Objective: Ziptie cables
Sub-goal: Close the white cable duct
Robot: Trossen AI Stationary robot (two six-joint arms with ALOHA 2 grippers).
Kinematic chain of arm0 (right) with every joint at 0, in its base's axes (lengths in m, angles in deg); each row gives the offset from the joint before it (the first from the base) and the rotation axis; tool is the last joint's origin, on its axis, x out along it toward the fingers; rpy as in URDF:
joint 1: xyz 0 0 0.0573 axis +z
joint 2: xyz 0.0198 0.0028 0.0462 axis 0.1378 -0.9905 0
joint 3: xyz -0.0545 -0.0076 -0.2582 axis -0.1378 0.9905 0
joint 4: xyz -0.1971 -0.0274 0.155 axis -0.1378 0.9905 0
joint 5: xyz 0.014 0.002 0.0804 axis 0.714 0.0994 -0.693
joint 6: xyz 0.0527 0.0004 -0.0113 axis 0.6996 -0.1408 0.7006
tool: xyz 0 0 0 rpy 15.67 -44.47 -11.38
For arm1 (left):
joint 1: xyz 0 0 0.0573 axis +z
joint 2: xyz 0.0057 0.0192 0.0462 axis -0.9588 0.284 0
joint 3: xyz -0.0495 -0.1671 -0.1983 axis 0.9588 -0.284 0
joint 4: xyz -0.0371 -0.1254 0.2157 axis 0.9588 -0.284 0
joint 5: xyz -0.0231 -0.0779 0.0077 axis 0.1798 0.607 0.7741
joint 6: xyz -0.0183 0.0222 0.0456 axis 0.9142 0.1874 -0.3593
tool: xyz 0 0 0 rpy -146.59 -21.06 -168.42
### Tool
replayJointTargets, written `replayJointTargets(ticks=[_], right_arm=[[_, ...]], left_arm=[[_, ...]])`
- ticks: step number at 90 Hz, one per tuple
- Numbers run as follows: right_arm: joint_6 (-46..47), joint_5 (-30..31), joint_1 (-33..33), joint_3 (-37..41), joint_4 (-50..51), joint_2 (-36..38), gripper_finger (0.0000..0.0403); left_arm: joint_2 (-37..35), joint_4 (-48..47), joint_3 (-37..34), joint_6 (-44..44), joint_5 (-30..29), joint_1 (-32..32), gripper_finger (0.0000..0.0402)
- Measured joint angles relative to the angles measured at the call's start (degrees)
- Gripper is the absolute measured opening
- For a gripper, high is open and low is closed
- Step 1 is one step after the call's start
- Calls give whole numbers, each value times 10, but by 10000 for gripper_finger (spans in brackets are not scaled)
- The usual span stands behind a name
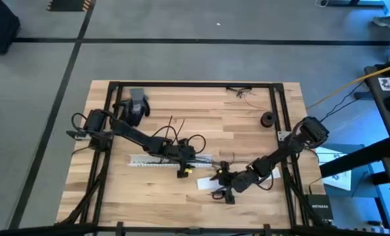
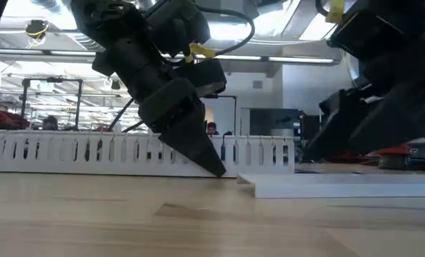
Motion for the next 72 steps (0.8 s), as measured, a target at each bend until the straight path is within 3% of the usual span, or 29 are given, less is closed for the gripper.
replayJointTargets(ticks=[20, 35, 50, 72], right_arm=[[-19, 20, -15, -13, 22, -5, 266], [-51, -8, -16, -48, 33, -43, 297], [-78, 24, -18, -72, 73, -56, 329], [-79, 32, -17, -92, 120, -57, 337]], left_arm=[[0, 0, 0, 0, 0, 0, 235], [0, 0, 0, 0, 0, 0, 235], [0, 0, 0, -2, 0, 0, 235], [0, 0, 0, -3, 0, 0, 235]])
